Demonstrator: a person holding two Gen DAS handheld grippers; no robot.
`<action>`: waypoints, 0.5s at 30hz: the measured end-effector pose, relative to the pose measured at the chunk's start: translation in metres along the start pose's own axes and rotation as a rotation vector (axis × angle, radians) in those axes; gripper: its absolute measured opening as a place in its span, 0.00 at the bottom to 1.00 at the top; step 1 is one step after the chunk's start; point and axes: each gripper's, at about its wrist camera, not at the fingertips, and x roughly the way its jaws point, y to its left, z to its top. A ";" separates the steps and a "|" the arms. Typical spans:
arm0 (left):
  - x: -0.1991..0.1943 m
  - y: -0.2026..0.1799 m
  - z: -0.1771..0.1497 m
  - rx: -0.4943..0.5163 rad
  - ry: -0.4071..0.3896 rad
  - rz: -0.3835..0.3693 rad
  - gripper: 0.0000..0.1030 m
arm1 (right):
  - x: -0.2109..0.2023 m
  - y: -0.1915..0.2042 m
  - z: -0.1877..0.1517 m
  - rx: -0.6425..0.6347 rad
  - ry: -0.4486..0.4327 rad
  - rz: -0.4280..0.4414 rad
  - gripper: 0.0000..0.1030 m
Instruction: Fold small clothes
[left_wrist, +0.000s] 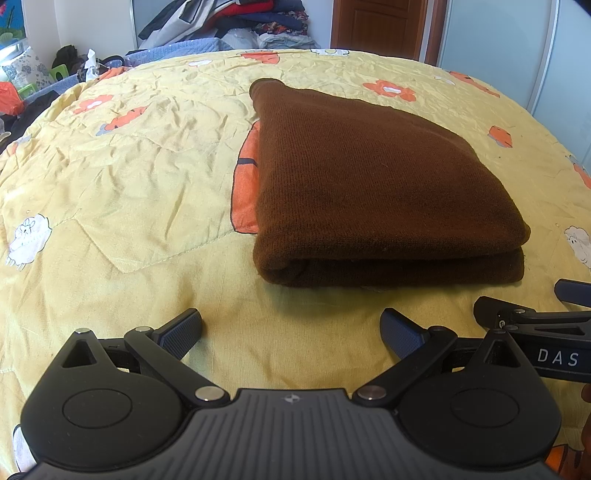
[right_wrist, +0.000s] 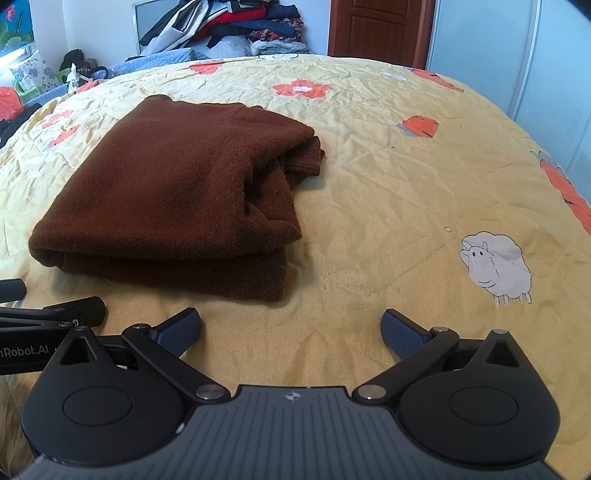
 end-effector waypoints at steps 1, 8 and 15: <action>0.000 0.000 0.000 0.000 0.000 0.000 1.00 | 0.000 0.000 0.000 0.000 0.000 0.000 1.00; -0.001 0.000 0.000 0.000 0.000 0.000 1.00 | 0.000 0.000 0.000 0.000 0.000 0.000 1.00; -0.004 0.002 -0.006 0.000 -0.029 -0.011 1.00 | 0.000 0.000 0.000 -0.001 0.000 0.001 1.00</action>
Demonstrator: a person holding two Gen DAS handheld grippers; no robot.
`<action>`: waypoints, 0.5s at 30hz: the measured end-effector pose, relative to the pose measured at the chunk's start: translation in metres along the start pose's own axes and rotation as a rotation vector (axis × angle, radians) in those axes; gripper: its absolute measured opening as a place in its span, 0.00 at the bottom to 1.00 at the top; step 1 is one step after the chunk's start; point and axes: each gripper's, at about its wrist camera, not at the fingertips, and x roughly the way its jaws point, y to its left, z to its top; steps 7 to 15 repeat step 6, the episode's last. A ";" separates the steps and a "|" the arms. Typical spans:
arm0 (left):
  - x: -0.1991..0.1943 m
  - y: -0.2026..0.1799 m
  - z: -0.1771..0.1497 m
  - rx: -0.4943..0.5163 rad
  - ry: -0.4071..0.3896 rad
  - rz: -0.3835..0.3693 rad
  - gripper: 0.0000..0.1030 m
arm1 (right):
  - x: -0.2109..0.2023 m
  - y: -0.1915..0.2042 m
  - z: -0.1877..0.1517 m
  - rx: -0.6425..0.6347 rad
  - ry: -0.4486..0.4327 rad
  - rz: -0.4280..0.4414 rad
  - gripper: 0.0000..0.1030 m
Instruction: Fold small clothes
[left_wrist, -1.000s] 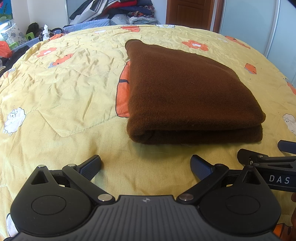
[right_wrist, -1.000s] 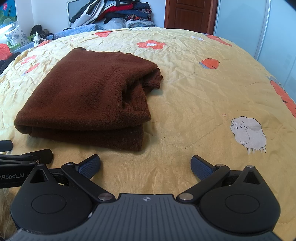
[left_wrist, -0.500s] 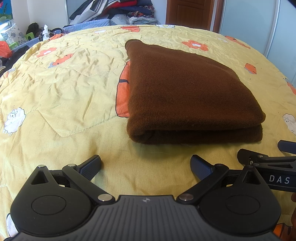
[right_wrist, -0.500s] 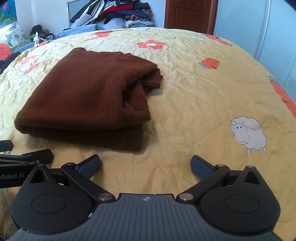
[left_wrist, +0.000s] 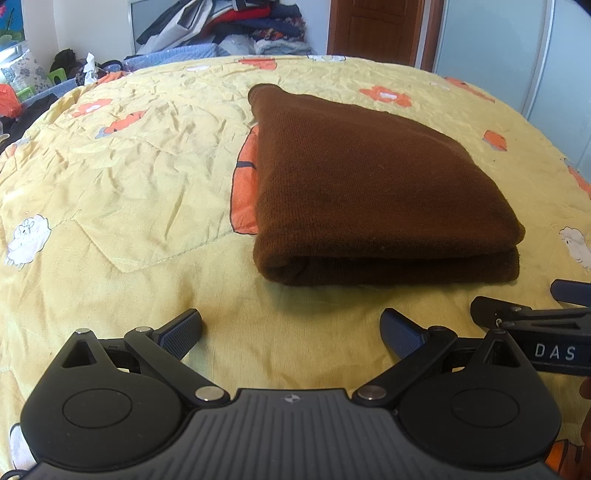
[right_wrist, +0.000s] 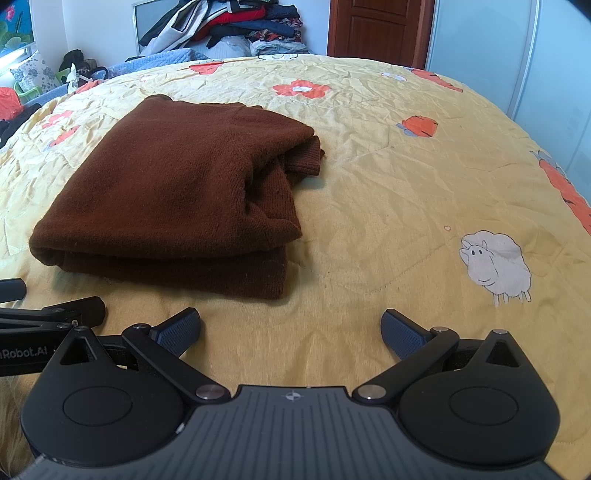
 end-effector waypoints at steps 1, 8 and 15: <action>-0.001 0.001 -0.001 -0.004 -0.005 -0.001 1.00 | 0.000 0.000 0.000 0.000 0.000 0.000 1.00; -0.023 0.020 0.004 -0.013 -0.103 -0.050 1.00 | 0.000 -0.001 0.000 -0.006 0.005 0.007 1.00; -0.023 0.020 0.004 -0.013 -0.103 -0.050 1.00 | 0.000 -0.001 0.000 -0.006 0.005 0.007 1.00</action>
